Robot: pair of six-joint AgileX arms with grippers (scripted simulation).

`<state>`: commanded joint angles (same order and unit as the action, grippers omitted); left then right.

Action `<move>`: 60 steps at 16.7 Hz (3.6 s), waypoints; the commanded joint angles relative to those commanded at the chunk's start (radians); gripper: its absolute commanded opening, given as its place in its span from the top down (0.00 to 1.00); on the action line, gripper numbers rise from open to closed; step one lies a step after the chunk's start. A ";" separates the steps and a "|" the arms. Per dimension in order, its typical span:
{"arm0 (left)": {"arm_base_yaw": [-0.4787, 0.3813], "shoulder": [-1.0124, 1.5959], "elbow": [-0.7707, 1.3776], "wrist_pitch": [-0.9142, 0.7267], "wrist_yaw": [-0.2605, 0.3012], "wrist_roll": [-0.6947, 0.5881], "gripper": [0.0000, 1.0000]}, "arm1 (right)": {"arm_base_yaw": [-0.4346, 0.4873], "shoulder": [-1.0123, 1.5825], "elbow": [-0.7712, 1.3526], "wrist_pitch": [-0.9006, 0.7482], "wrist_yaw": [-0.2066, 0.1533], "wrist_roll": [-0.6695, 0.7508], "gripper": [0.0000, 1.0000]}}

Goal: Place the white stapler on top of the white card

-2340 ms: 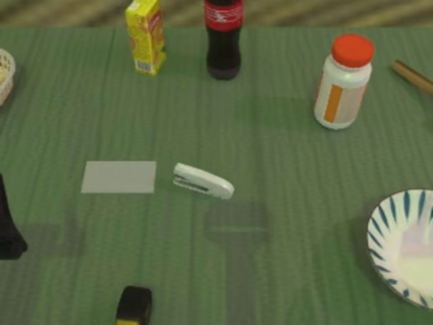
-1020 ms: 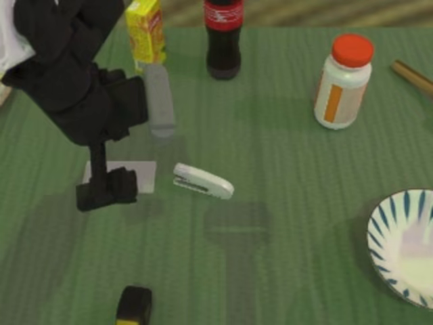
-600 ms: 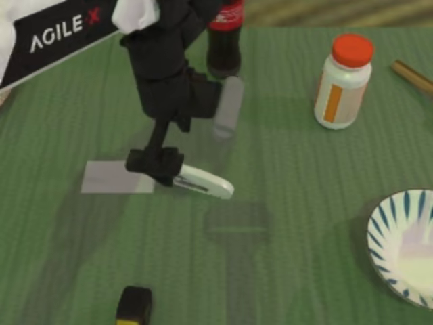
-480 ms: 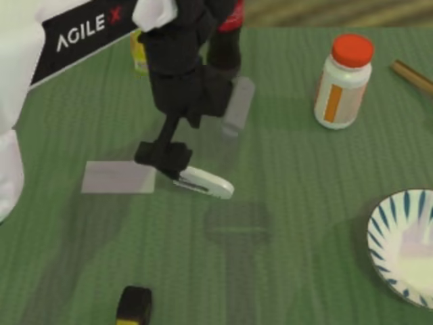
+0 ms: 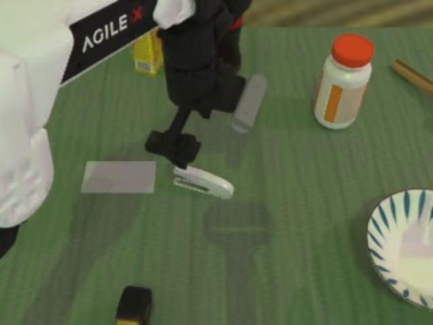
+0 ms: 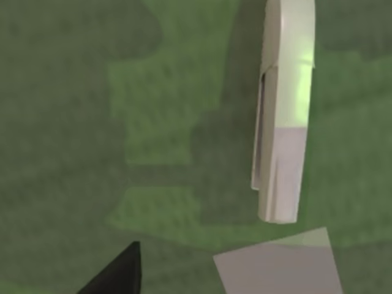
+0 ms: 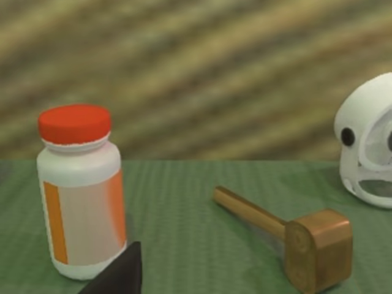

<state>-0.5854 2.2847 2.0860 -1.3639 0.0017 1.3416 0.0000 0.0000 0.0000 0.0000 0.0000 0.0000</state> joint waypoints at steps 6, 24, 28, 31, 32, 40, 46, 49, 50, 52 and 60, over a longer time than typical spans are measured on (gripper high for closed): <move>0.003 0.009 -0.070 0.075 0.000 0.001 0.00 | 0.000 0.000 0.000 0.000 0.000 0.000 0.00; 0.002 0.066 -0.286 0.353 0.001 0.003 0.53 | 0.000 0.000 0.000 0.000 0.000 0.000 0.00; 0.002 0.066 -0.286 0.353 0.001 0.003 0.83 | 0.000 0.000 0.000 0.000 0.000 0.000 0.00; 0.002 0.066 -0.286 0.353 0.001 0.003 1.00 | 0.000 0.000 0.000 0.000 0.000 0.000 0.00; 0.002 0.066 -0.286 0.353 0.001 0.003 1.00 | 0.000 0.000 0.000 0.000 0.000 0.000 0.00; 0.004 0.066 -0.283 0.350 0.001 0.005 1.00 | 0.000 0.000 0.000 0.000 0.000 0.000 0.00; 0.014 0.031 -0.113 0.139 -0.003 0.004 1.00 | 0.000 0.000 0.000 0.000 0.000 0.000 0.00; 0.018 0.009 -0.023 0.024 -0.001 0.004 1.00 | 0.000 0.000 0.000 0.000 0.000 0.000 0.00; 0.020 0.003 -0.007 0.007 0.000 0.002 1.00 | 0.000 0.000 0.000 0.000 0.000 0.000 0.00; 0.021 -0.001 0.000 0.000 0.000 0.001 1.00 | 0.000 0.000 0.000 0.000 0.000 0.000 0.00; 0.019 0.007 0.008 -0.030 -0.026 -0.146 1.00 | 0.000 0.000 0.000 0.000 0.000 0.000 0.00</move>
<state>-0.5665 2.2913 2.0936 -1.3943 -0.0239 1.1960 0.0000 0.0000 0.0000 0.0000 0.0000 0.0000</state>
